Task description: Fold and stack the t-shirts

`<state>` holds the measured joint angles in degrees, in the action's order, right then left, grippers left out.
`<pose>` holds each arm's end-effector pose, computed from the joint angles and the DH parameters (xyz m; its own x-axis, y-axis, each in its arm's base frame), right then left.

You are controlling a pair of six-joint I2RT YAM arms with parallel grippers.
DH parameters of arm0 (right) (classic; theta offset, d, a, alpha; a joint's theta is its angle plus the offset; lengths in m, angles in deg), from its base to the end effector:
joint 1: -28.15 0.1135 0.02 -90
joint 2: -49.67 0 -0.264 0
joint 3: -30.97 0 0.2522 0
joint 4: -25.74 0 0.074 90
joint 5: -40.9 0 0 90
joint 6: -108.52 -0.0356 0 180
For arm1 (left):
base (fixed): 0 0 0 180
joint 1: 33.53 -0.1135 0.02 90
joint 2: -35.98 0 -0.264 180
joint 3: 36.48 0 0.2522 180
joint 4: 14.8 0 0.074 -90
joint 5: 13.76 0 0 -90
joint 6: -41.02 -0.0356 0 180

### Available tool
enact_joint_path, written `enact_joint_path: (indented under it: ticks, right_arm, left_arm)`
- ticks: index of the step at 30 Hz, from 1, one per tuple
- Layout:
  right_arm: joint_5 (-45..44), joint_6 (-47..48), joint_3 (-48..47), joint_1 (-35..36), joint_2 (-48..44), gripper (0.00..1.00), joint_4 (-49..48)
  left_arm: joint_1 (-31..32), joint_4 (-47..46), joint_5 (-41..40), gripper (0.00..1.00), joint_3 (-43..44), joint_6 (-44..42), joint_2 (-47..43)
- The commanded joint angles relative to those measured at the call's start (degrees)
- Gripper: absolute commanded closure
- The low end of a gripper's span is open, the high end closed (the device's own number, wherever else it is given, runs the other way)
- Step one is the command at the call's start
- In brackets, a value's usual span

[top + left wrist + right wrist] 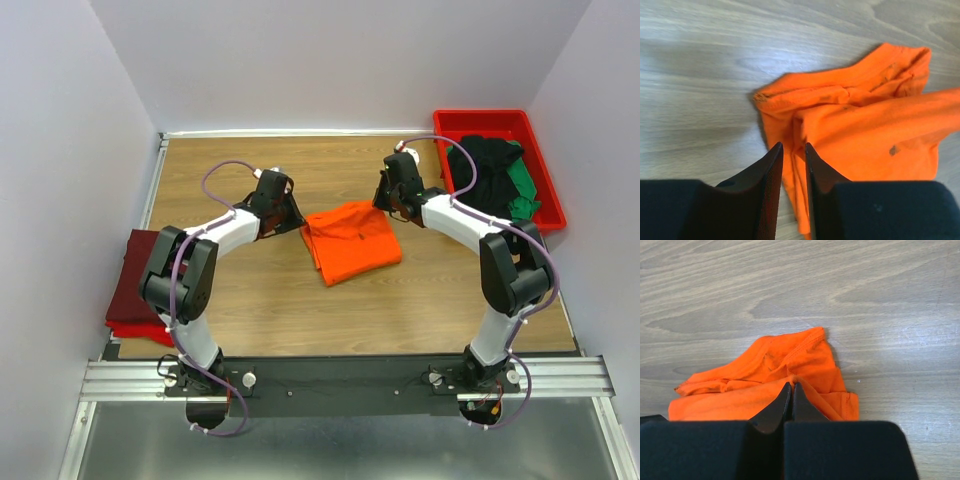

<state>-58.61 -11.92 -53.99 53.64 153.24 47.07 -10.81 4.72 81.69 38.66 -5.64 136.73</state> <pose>0.3678 0.1688 0.2196 -0.6567 0.2405 -0.7148 0.0262 0.9545 0.2970 0.3436 -0.1475 0.1863 -0.7817 -0.4134 -0.4669 -0.1241 0.8369 -0.5332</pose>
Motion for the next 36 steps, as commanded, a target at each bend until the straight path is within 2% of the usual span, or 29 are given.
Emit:
enact_joint_path:
  ticks: [1, 5, 18, 36]
  right_arm:
    - [0.8, 0.2, -1.0, -0.1, 0.8, 0.99, -1.5]
    - [1.3, 0.2, -0.9, -0.1, 0.8, 0.99, -1.8]
    - [3.0, 0.5, -1.2, 0.0, -0.5, 0.99, -2.8]
    - [5.4, 1.4, -5.9, 2.3, -2.7, 1.00, -3.1]
  left_arm:
    - [-1.5, 1.5, -3.5, 0.68, 1.9, 0.3, 0.1]
    - [-1.7, 3.6, -5.0, 0.71, 5.1, 0.1, 3.4]
    - [-1.5, 5.8, -6.3, 0.94, 12.5, -1.2, 12.2]
    - [-0.7, 6.3, -6.2, 0.98, 14.6, -2.5, 14.8]
